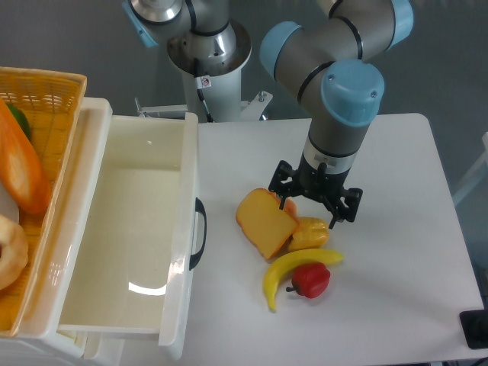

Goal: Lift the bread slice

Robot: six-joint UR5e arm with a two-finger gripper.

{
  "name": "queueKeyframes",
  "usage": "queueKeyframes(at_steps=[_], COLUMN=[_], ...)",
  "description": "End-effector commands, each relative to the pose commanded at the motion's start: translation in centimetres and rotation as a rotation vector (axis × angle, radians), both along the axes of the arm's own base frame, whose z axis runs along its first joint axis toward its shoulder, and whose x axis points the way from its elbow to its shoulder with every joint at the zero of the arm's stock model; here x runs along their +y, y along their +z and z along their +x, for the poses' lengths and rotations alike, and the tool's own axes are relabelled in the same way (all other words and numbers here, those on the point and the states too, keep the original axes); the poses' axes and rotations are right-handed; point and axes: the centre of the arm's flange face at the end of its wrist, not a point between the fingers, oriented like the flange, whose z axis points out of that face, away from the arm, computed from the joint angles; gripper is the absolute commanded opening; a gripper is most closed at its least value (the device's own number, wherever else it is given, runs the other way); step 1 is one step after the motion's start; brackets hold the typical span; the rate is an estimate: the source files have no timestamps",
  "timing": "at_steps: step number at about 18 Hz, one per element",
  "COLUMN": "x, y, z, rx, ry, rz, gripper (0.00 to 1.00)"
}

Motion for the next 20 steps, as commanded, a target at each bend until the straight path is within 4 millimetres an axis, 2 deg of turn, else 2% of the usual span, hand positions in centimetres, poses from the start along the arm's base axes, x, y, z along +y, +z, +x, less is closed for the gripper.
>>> queueKeyframes(at_steps=[3, 7, 13, 20], x=[0.7, 1.1, 0.1, 1.0], y=[-0.2, -1.9, -7.7, -11.4], z=[0.7, 0.9, 3.1, 4.2], rx=[0.005, 0.000, -0.057, -0.110], ry=[-0.011, -0.016, 0.037, 0.071], rz=[-0.012, -0.059, -0.101, -0.137], gripper=[1.00, 1.00, 1.00, 1.00])
